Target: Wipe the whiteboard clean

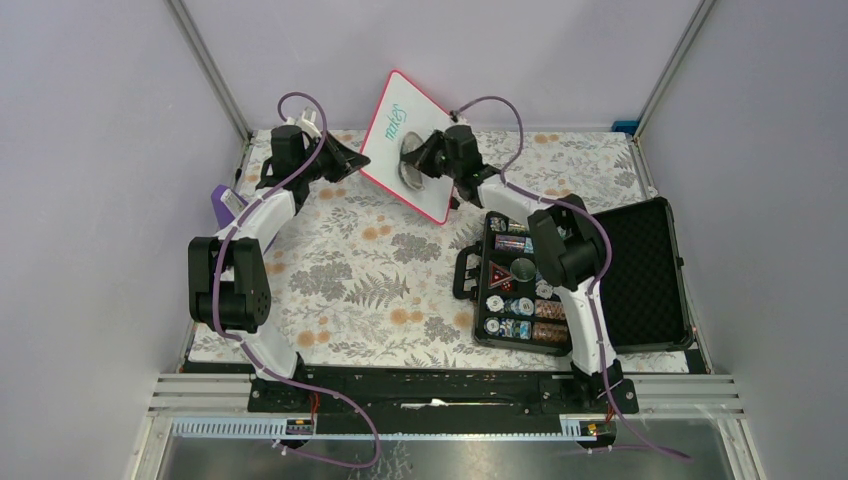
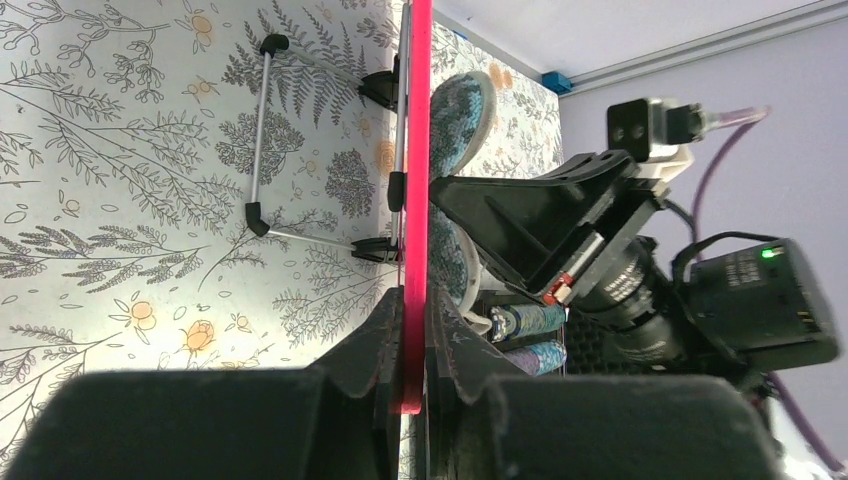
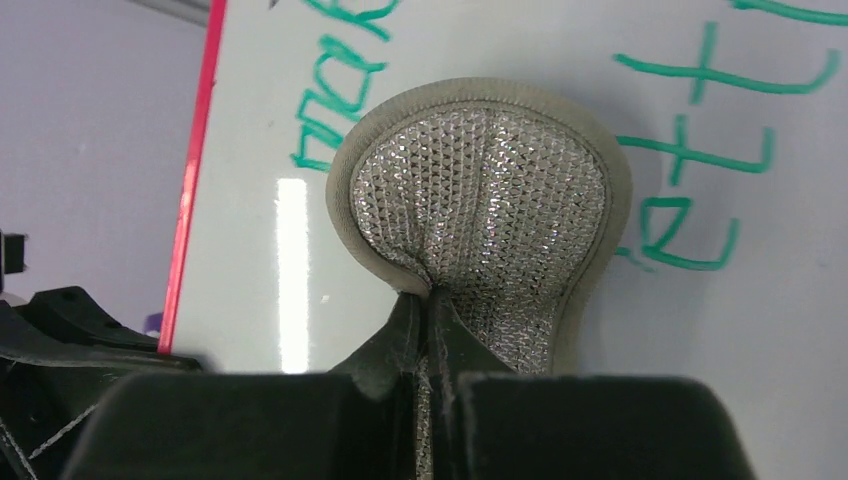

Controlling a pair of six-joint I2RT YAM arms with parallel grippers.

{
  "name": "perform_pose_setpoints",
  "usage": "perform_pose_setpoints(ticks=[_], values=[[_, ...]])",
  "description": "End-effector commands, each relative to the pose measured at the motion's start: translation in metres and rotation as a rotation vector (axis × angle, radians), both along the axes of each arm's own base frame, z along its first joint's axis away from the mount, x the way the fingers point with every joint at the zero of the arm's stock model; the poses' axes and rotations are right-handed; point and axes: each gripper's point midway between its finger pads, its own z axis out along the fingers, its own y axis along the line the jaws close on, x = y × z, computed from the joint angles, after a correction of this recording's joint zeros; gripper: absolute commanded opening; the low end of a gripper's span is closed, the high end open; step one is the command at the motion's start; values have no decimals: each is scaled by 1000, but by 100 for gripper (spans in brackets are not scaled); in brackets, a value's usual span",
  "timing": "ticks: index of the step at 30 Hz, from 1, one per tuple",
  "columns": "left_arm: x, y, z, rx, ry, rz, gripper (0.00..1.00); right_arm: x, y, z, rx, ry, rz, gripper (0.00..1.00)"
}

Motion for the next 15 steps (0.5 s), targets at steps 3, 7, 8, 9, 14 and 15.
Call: perform_pose_setpoints(ticks=[3, 7, 8, 9, 14, 15], values=[[-17, -25, 16, -48, 2, -106, 0, -9, -83, -132, 24, 279, -156, 0], [-17, -26, 15, -49, 5, -106, 0, -5, -91, -140, 8, 290, -132, 0], [-17, -25, 16, -48, 4, -106, 0, -4, -85, -136, -1, 277, -109, 0], [-17, -25, 15, -47, 4, -105, 0, -3, -79, -130, -12, 260, -93, 0], [-17, -25, 15, -47, 5, -104, 0, -2, -25, -68, -102, 82, 49, 0], [-17, -25, 14, -47, 6, -103, 0, -5, -13, -55, -124, 38, 82, 0]])
